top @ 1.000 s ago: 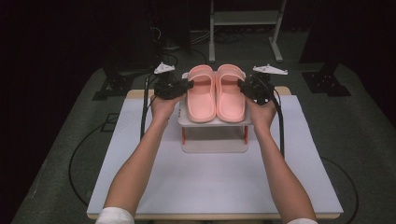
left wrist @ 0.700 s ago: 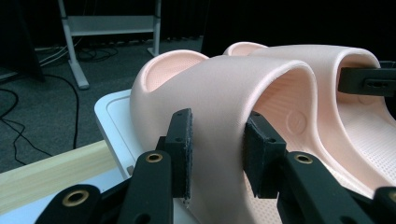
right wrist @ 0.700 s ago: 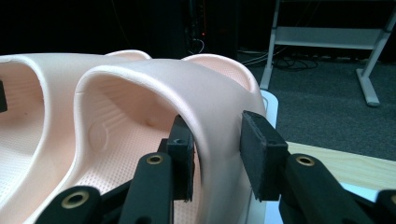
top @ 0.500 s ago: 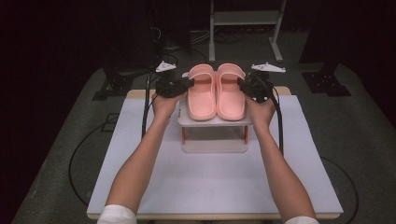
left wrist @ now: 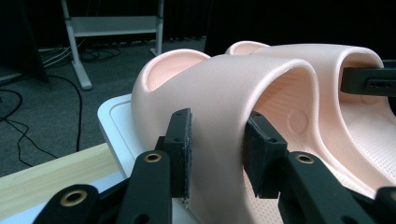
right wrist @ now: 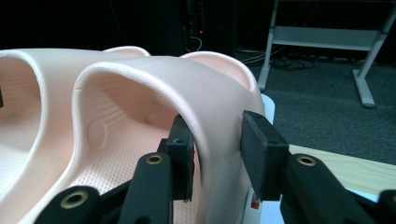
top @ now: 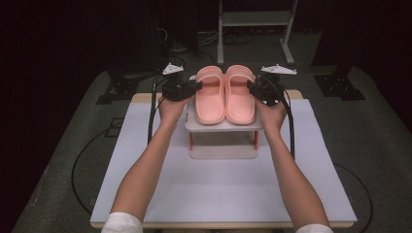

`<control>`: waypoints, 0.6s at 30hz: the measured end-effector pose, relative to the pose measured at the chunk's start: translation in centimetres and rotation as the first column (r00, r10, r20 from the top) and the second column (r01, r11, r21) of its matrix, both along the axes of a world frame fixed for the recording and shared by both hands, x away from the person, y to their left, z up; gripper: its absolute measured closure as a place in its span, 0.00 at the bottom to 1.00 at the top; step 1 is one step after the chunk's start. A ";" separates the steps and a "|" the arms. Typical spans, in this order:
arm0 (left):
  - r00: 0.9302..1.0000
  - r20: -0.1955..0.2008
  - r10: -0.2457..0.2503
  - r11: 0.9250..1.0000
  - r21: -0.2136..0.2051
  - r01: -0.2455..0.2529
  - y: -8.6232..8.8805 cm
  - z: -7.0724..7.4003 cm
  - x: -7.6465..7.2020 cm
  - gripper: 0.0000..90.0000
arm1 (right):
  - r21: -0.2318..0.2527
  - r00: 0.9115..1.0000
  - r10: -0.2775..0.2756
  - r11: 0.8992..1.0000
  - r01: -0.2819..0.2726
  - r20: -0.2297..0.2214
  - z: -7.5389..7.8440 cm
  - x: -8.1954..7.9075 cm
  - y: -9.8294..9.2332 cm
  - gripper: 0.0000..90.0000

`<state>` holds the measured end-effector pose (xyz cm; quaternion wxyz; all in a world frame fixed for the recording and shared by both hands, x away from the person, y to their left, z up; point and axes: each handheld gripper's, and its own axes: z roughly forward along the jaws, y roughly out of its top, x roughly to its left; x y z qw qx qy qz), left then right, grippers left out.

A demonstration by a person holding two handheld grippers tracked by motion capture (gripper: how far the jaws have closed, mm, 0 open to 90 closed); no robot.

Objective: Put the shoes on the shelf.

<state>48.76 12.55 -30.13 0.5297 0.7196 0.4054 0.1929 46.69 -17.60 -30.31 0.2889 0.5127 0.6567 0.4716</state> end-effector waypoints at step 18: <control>1.000 0.017 -0.007 0.999 -0.040 0.007 1.4 -0.1 -2.1 0.64 | 0.061 0.998 0.056 0.997 -0.056 0.003 0.0 -2.1 -1.4 0.63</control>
